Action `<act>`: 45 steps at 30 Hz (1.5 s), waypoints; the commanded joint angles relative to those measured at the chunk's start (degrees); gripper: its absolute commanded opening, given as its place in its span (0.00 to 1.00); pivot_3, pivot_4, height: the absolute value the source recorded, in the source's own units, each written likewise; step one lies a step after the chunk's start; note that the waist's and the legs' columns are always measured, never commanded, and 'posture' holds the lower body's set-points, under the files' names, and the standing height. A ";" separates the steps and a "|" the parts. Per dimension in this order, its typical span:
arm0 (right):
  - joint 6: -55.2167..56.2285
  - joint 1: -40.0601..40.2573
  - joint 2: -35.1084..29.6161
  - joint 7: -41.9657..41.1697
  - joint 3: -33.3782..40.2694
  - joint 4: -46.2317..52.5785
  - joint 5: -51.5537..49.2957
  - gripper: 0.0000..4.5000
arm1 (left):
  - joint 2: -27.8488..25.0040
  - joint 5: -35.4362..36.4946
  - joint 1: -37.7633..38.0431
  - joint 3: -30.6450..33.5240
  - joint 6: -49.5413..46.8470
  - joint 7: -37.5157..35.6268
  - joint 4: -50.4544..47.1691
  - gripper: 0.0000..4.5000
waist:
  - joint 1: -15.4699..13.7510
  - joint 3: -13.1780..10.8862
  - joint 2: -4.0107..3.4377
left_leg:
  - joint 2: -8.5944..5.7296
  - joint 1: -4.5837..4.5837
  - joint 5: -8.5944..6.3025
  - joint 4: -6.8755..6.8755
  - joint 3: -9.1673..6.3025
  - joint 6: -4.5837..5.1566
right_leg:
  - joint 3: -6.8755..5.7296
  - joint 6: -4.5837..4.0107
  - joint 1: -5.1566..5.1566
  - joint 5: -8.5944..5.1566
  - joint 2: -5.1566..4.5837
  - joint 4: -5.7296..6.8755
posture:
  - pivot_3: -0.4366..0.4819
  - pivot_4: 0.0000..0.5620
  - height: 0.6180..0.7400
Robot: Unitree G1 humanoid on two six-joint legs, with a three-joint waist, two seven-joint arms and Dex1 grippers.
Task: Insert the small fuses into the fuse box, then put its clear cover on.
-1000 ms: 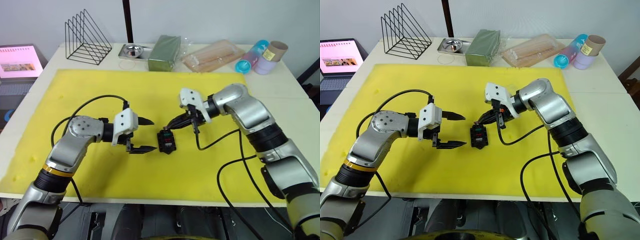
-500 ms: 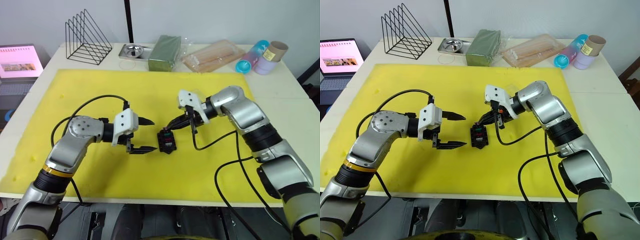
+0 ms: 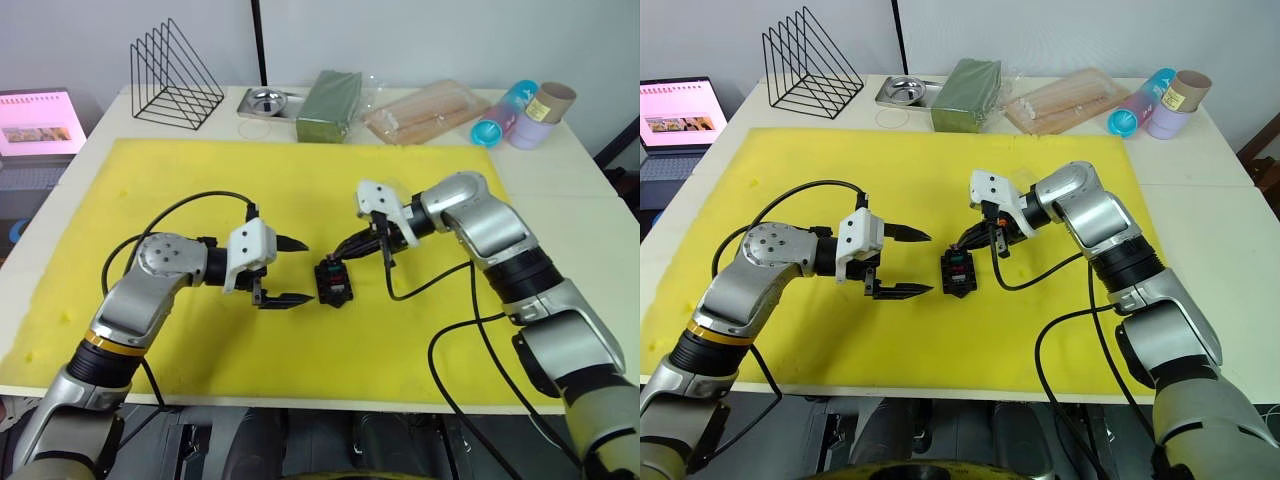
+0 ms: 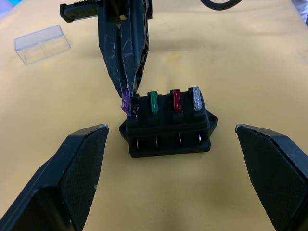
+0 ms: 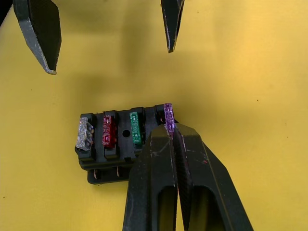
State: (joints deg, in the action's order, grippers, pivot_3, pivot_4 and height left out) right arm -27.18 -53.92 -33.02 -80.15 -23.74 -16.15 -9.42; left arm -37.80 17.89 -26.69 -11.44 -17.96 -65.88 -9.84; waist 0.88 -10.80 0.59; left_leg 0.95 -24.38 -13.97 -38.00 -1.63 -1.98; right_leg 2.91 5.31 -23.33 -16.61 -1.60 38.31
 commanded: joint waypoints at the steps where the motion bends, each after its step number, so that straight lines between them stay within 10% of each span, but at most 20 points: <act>1: 0.12 -1.48 0.09 -0.70 2.30 0.76 -0.74 0.00 | -0.37 0.15 -0.28 1.10 0.60 0.21 -1.91 1.00 | 0.00 0.00 0.00 | 0.00 0.00 0.00 0.00 0.00 0.00 | 0.00 0.00 0.00 0.00 0.00 0.00 | 0.48 0.27 1.00; 45: 6.71 0.03 0.41 -1.89 -1.56 -1.62 6.43 0.00 | 0.16 0.05 -0.60 0.73 0.52 0.51 -2.18 1.00 | 0.01 0.00 0.00 | 0.00 0.02 0.00 0.00 0.00 0.00 | 0.00 0.00 0.02 0.00 0.00 0.00 | 0.48 0.27 1.00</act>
State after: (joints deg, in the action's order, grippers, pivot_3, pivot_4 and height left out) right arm -21.09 -53.92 -32.33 -81.75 -24.18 -17.28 -4.70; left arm -37.65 17.89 -26.70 -11.45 -18.03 -65.78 -9.93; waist 0.89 -10.80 0.59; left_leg 0.95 -24.36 -13.97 -38.00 -1.62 -1.98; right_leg 2.91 5.31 -23.31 -16.61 -1.60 38.32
